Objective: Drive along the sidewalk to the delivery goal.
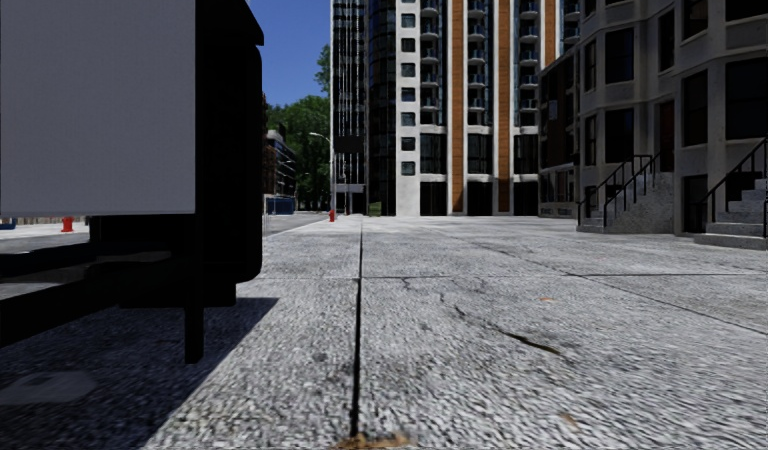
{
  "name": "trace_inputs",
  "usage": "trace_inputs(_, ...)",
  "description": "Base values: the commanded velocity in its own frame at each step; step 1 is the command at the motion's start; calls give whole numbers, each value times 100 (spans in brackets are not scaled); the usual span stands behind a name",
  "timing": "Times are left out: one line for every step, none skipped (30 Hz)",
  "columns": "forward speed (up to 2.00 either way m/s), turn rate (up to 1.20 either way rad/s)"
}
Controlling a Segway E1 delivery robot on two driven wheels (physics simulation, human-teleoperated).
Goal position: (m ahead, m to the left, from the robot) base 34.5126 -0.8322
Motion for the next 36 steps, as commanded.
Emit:
trace_inputs(200, 19)
trace_inputs(200, 16)
trace_inputs(200, 14)
trace_inputs(200, 15)
trace_inputs(200, 17)
trace_inputs(200, 17)
trace_inputs(200, 17)
trace_inputs(200, 17)
trace_inputs(200, 17)
trace_inputs(200, 17)
trace_inputs(200, 17)
trace_inputs(200, 18)
trace_inputs(200, 18)
trace_inputs(200, 18)
trace_inputs(200, 18)
trace_inputs(200, 18)
trace_inputs(200, 18)
trace_inputs(200, 18)
trace_inputs(200, 18)
trace_inputs(200, 18)
trace_inputs(200, 18)
trace_inputs(200, 18)
trace_inputs(200, 18)
trace_inputs(200, 18)
trace_inputs(200, 18)
trace_inputs(200, 18)
trace_inputs(200, 18)
trace_inputs(200, 24)
trace_inputs(200, 24)
trace_inputs(200, 25)
trace_inputs(200, 26)
trace_inputs(200, 26)
trace_inputs(200, 26)
trace_inputs(200, 26)
trace_inputs(200, 26)
trace_inputs(200, 26)
